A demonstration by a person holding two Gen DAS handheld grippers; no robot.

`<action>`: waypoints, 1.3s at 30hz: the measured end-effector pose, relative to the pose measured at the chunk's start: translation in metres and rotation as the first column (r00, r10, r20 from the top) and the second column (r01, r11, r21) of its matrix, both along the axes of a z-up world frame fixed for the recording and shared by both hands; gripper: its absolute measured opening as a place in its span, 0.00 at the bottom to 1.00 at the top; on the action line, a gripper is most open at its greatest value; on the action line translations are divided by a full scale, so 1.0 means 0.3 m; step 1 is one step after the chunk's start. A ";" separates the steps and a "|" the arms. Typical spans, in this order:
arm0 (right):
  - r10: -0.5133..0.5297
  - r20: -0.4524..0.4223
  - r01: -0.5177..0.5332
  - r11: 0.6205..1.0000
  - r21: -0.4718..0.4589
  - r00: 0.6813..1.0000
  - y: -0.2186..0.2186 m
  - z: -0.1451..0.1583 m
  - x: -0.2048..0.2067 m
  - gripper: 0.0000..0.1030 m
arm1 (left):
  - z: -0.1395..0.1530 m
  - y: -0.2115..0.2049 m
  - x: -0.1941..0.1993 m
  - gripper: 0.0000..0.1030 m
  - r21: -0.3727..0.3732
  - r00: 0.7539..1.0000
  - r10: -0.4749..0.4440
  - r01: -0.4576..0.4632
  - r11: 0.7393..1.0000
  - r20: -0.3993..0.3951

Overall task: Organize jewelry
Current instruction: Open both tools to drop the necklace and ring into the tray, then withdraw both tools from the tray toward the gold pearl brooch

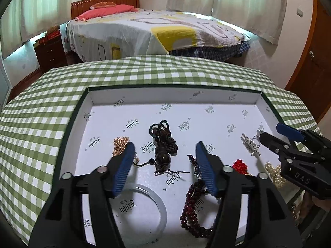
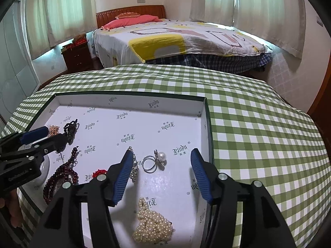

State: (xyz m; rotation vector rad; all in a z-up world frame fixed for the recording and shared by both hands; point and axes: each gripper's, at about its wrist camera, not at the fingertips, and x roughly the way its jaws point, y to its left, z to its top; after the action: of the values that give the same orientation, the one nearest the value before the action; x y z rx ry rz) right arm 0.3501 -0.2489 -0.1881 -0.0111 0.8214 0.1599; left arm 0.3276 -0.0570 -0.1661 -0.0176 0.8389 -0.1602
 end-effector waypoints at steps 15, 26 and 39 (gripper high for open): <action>-0.030 0.080 0.027 0.999 0.037 0.996 -0.027 0.077 -0.094 0.65 | 0.118 0.038 -0.115 0.66 -0.033 0.990 0.047 -0.043 0.999 0.134; -0.043 0.147 0.036 0.998 0.050 0.988 -0.029 0.163 -0.253 0.65 | 0.225 0.069 -0.284 0.66 -0.055 0.972 0.077 -0.066 0.996 0.222; -0.069 0.150 0.059 0.996 0.065 0.986 -0.048 0.162 -0.451 0.65 | 0.233 0.080 -0.480 0.66 -0.046 0.966 0.083 -0.074 0.996 0.247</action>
State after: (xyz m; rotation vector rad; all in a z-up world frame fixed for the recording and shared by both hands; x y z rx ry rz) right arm 0.2147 -0.2632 -0.1394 0.0592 0.6633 0.1215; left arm 0.1835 -0.0331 -0.0961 -0.0637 0.5838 -0.1000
